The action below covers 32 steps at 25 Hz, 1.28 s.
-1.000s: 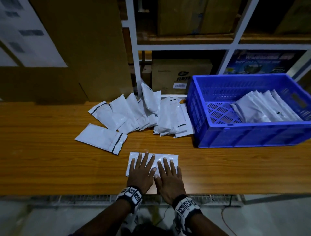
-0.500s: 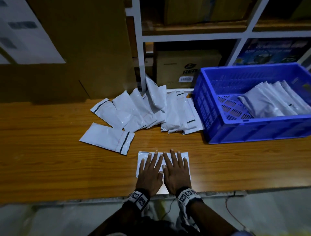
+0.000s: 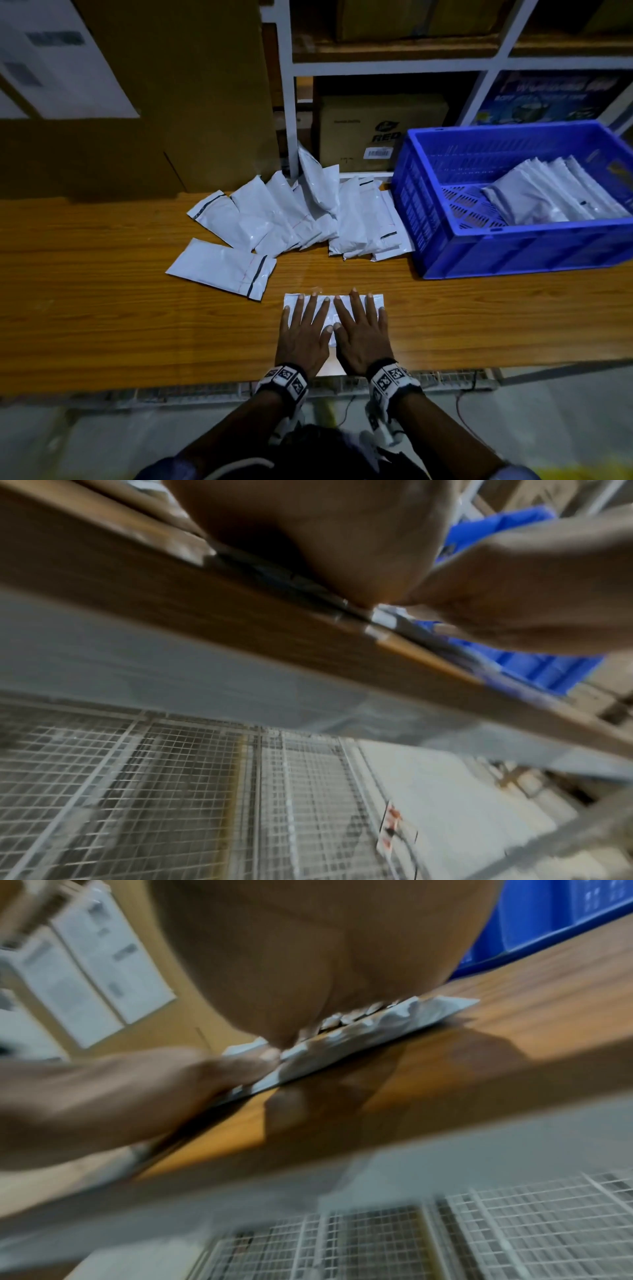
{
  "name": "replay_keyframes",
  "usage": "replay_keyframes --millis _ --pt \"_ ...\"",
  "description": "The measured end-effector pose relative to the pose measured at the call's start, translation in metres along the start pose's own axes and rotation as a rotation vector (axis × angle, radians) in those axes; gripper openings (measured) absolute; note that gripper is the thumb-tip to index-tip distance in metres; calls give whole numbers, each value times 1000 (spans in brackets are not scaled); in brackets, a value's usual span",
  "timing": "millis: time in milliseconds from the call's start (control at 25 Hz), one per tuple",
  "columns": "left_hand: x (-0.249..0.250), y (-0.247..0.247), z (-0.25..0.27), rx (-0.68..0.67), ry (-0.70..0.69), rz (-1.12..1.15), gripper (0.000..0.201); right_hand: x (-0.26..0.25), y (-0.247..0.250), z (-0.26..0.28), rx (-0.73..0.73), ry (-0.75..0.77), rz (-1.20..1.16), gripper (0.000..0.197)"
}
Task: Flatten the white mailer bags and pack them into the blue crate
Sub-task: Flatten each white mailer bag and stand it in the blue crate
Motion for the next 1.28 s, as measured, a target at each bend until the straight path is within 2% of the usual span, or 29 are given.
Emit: replay_keyframes --millis 80,280,440,680,880,1080,1280 --pt "2 0 4 4 11 -10 61 -1 -2 10 60 -6 14 57" --pt "1 -5 11 29 -16 -16 60 3 -15 22 96 23 47 55" --pt "5 4 13 68 -21 -24 61 3 -16 15 49 -5 49 57" --pt "11 -6 12 4 -33 7 62 5 -5 8 -63 17 -22 59" --pt "7 -2 9 -6 -6 28 64 9 5 11 84 -3 -39 55" --pt "10 -3 7 10 -4 25 62 12 -12 11 99 -19 27 56" --pt "16 0 3 44 -13 -39 61 12 -11 1 16 -24 33 57"
Point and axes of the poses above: each hand's wrist, its own z-axis away from the middle knuckle, its own y-axis out of the back of the hand, x = y × z, the point moved 6 cm from there along -z, towards the middle knuckle, and after that the axes turned 15 degrees about -y, right-handed, at the moved point
